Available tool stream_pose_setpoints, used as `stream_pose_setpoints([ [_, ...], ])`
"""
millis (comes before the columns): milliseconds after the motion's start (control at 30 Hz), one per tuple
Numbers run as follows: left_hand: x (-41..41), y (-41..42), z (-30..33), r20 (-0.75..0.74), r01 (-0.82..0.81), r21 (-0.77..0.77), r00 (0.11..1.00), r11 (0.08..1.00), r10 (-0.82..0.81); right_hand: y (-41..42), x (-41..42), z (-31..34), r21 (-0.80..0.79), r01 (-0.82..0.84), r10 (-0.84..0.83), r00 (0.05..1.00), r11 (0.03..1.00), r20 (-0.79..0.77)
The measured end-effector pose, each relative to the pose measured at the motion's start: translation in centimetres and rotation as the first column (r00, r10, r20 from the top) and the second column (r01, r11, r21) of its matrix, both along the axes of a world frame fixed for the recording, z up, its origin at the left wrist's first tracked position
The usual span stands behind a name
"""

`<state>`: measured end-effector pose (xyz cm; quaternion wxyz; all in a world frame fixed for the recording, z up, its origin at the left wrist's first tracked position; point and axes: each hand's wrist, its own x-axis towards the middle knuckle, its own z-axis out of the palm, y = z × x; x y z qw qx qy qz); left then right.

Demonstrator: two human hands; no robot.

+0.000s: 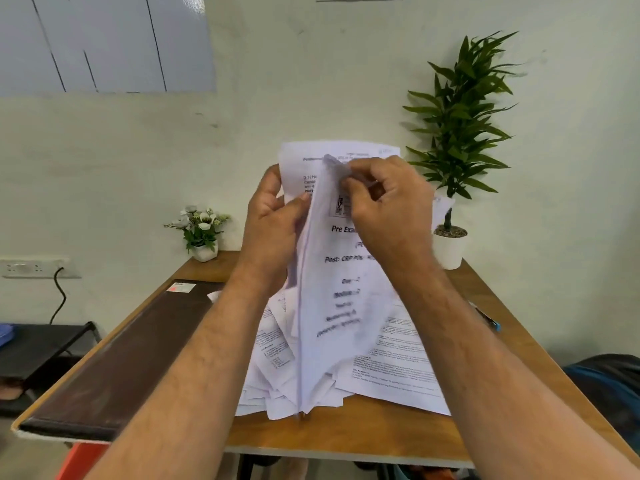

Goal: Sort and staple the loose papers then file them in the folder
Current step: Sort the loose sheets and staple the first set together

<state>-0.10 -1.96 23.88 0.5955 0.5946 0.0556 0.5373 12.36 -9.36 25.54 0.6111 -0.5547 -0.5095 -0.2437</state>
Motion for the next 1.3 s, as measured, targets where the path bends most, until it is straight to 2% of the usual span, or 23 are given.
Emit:
stream_pose_setpoints([
  [133, 0.4, -0.5, -2.4, 0.035, 0.121, -0.272, 0.993, 0.955, -0.115, -0.1, -0.8, -1.3, -0.132, 0.075, -0.061, 0.993, 0.988, 0.102],
  [167, 0.7, -0.2, -3.5, 0.007, 0.089, -0.325, 0.996, 0.941, -0.091, 0.1, -0.9, -1.9, -0.175, 0.103, -0.082, 0.989, 0.979, 0.121],
  [267, 1.7, 0.2, -6.9, -0.231, -0.135, -0.406, 0.972, 0.904, 0.041, 1.1, -0.5, -4.6, -0.326, 0.187, -0.133, 0.974, 0.927, 0.181],
  [333, 2.4, 0.8, -10.2, -0.340, -0.176, -0.440, 0.940, 0.881, 0.018, 2.0, 0.1, -7.6, -0.491, 0.197, -0.115, 0.975, 0.849, 0.192],
  [400, 2.9, 0.4, -13.2, -0.456, -0.217, -0.495, 0.889, 0.842, -0.039, 2.6, 1.0, -11.4, -0.643, 0.172, -0.096, 0.984, 0.746, 0.152],
  [467, 3.1, -0.8, -15.9, -0.503, -0.241, -0.515, 0.862, 0.823, -0.062, 2.6, 2.2, -15.2, -0.735, 0.127, -0.124, 0.990, 0.665, 0.059],
  [567, 3.8, -1.1, -18.8, -0.414, -0.094, -0.613, 0.884, 0.785, -0.217, 2.0, 4.0, -19.7, -0.784, 0.050, -0.168, 0.983, 0.619, -0.070],
  [700, 4.7, -0.1, -20.6, -0.429, -0.109, -0.562, 0.886, 0.820, -0.176, 1.6, 5.3, -23.3, -0.742, -0.035, -0.189, 0.958, 0.669, -0.216],
  [867, 4.7, 0.4, -22.9, -0.563, -0.174, -0.349, 0.825, 0.921, -0.057, 2.3, 5.1, -24.9, -0.690, -0.074, -0.154, 0.953, 0.720, -0.263],
  [1067, 4.9, 1.0, -24.7, -0.628, -0.196, -0.269, 0.778, 0.943, -0.018, 2.7, 4.3, -25.6, -0.613, -0.146, -0.066, 0.949, 0.776, -0.309],
  [1167, 5.1, 0.4, -24.4, -0.661, -0.197, -0.175, 0.749, 0.965, 0.033, 2.0, 3.8, -26.3, -0.574, -0.132, -0.069, 0.947, 0.808, -0.315],
  [1300, 5.6, 0.4, -24.3, -0.674, -0.203, -0.122, 0.735, 0.972, 0.069, 2.0, 4.1, -25.9, -0.523, -0.141, -0.056, 0.938, 0.840, -0.343],
])
